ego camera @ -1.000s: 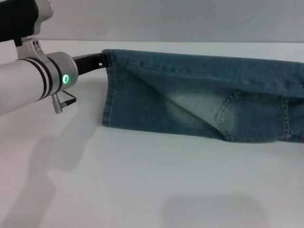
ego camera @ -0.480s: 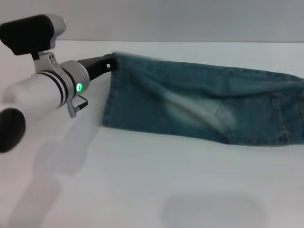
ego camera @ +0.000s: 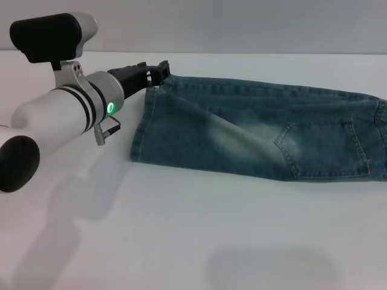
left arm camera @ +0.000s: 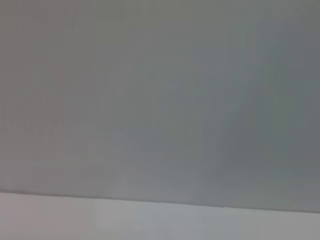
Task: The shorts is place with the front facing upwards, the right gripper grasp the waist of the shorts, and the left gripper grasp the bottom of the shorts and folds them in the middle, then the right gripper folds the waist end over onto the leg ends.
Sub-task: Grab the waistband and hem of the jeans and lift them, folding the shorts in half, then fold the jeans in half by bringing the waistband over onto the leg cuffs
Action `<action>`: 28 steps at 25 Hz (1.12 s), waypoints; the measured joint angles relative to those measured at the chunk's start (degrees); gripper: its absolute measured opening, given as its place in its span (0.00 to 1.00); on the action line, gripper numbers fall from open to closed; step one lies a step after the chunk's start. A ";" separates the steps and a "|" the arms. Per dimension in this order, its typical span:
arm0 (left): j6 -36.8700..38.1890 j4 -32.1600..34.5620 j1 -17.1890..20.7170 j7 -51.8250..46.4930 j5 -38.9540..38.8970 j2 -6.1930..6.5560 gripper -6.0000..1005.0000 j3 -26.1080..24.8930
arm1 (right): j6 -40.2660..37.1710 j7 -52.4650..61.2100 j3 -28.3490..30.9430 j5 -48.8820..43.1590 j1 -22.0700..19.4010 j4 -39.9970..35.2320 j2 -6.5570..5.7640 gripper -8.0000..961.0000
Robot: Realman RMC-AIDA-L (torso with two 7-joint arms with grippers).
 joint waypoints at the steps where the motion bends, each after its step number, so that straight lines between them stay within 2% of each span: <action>1: -0.48 0.77 0.22 0.91 0.07 0.07 0.38 0.00 | -0.10 0.00 -0.05 -0.16 -0.47 -0.03 0.09 0.34; 2: -1.04 0.93 0.16 2.16 0.08 0.07 0.43 -0.04 | -0.12 -0.01 -0.03 -0.25 -0.97 0.03 0.13 0.37; 5: -3.07 0.93 -0.74 4.26 0.10 0.07 0.56 -0.38 | -0.84 -0.02 0.05 -0.21 -2.42 0.60 0.23 0.52; 12: -5.17 0.85 -1.71 6.59 -0.01 0.04 0.82 -0.52 | -1.89 0.15 0.03 -0.07 -3.72 3.42 0.22 0.52; 20: -5.97 1.00 -2.15 7.68 -0.21 0.05 0.82 -0.82 | -1.93 0.33 -0.23 -0.31 -1.28 5.64 0.09 0.52; 28: -6.20 1.01 -2.45 7.72 -0.32 -0.02 0.82 -1.03 | -1.41 1.18 -0.09 -0.70 -1.21 6.44 -0.01 0.51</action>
